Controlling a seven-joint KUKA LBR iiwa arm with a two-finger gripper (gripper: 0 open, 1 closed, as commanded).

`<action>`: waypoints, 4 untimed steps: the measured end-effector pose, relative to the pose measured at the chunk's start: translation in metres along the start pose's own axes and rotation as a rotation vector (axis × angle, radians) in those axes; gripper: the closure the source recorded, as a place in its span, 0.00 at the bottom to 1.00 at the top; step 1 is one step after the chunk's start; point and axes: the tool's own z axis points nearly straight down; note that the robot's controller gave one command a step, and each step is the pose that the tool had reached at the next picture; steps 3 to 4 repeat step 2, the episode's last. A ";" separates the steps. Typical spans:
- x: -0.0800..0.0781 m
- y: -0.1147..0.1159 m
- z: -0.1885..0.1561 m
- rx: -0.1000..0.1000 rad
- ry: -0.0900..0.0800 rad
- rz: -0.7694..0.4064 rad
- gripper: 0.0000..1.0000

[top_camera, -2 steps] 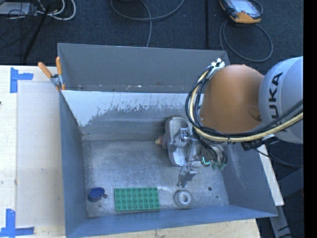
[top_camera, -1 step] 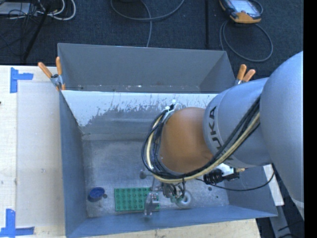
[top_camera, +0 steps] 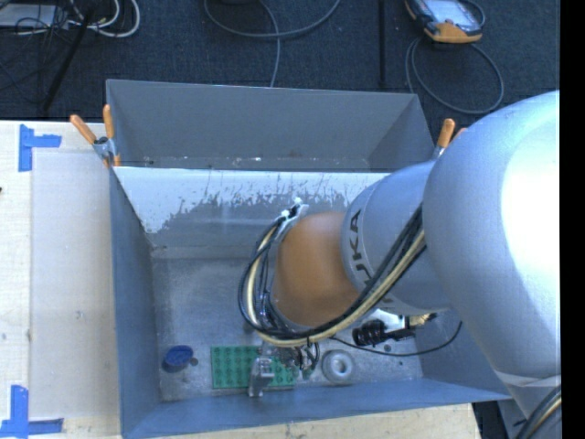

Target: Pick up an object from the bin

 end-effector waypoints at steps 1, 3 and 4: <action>0.002 0.000 -0.001 -0.001 0.002 0.002 1.00; 0.001 0.005 -0.158 -0.002 0.000 -0.018 1.00; 0.001 0.005 -0.158 -0.002 0.000 -0.018 1.00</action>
Offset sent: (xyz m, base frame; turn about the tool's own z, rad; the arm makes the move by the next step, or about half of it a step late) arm 0.0000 0.0000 0.0000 0.0000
